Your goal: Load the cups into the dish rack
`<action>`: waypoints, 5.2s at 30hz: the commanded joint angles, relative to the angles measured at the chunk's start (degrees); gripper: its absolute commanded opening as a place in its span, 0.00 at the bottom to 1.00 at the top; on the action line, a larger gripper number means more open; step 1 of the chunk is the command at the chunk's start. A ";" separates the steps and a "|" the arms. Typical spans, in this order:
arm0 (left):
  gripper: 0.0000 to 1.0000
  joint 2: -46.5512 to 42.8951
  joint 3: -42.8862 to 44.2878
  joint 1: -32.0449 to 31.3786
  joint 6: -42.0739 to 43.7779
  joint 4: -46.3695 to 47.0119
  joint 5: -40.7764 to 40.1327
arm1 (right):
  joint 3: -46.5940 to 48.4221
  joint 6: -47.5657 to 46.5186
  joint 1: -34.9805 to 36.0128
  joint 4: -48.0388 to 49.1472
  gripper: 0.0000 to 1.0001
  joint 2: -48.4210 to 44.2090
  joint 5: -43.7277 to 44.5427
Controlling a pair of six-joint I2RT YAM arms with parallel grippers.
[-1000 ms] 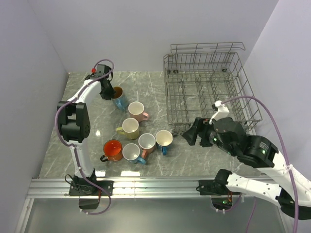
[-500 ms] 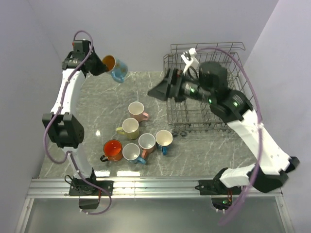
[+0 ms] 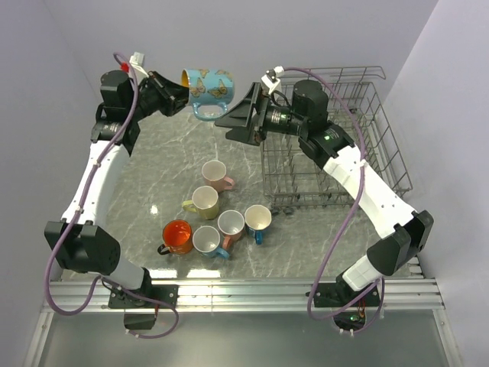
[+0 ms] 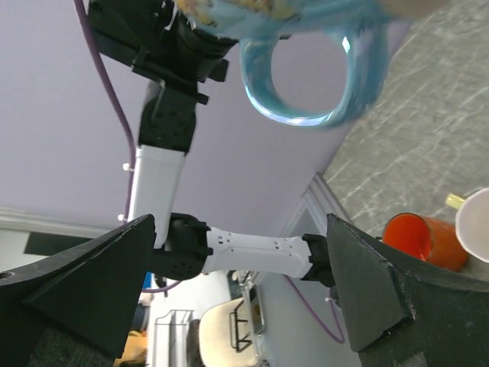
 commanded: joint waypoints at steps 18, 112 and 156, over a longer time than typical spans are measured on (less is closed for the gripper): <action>0.00 -7.64 -21.77 -3.25 -31.68 49.68 6.69 | -1.08 -1.25 -2.85 5.19 0.98 0.62 2.18; 0.62 -9.58 -10.60 -11.60 25.11 -32.25 -25.03 | 12.89 -28.33 -14.54 -28.39 0.00 31.54 52.28; 0.15 17.49 -9.81 -14.76 32.32 -28.12 -36.29 | -4.32 -28.68 -12.16 -39.12 0.96 -9.03 43.58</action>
